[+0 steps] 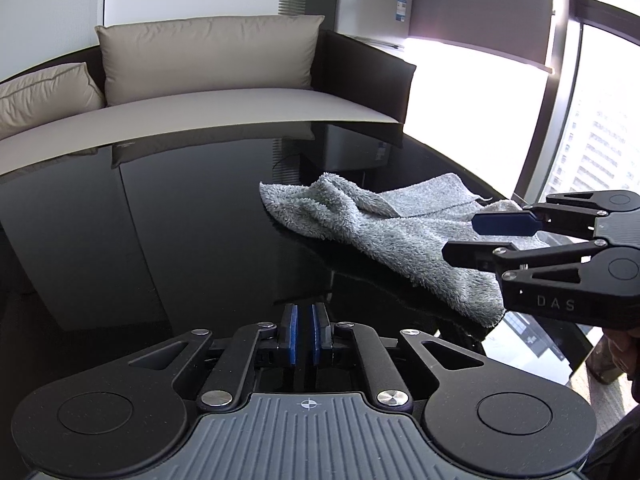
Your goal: Fold towel
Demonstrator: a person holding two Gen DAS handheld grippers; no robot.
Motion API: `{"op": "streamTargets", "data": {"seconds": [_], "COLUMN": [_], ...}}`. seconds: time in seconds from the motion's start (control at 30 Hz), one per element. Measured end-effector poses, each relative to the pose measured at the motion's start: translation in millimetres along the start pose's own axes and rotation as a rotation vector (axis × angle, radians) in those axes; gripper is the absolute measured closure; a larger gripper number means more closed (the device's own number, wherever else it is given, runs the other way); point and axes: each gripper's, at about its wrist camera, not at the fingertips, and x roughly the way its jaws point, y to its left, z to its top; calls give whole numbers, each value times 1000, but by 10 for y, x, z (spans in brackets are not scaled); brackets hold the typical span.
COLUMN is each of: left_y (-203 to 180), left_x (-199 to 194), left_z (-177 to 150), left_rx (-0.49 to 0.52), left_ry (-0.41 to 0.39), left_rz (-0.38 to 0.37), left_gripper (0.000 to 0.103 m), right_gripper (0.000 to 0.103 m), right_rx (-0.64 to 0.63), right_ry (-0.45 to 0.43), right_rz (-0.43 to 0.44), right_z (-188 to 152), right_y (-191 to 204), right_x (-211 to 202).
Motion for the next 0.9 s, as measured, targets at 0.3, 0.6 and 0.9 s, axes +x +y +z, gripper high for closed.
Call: {"op": "streamTargets", "data": {"seconds": [0.3, 0.6, 0.9], "left_y": [20, -61, -354], "left_x": [-4, 17, 167], "left_z": [13, -14, -30], "left_rx": [-10, -15, 4], "left_ry": [0, 4, -17], "left_rz": [-4, -39, -209], "left_gripper": [95, 95, 93], "right_gripper": [85, 96, 96], "right_rx": [-51, 358, 789], "right_ry": [91, -10, -38], "right_rz": [-14, 133, 357], "right_z": [-101, -11, -172], "right_y": [100, -368, -943], "right_x": [212, 106, 148]}}
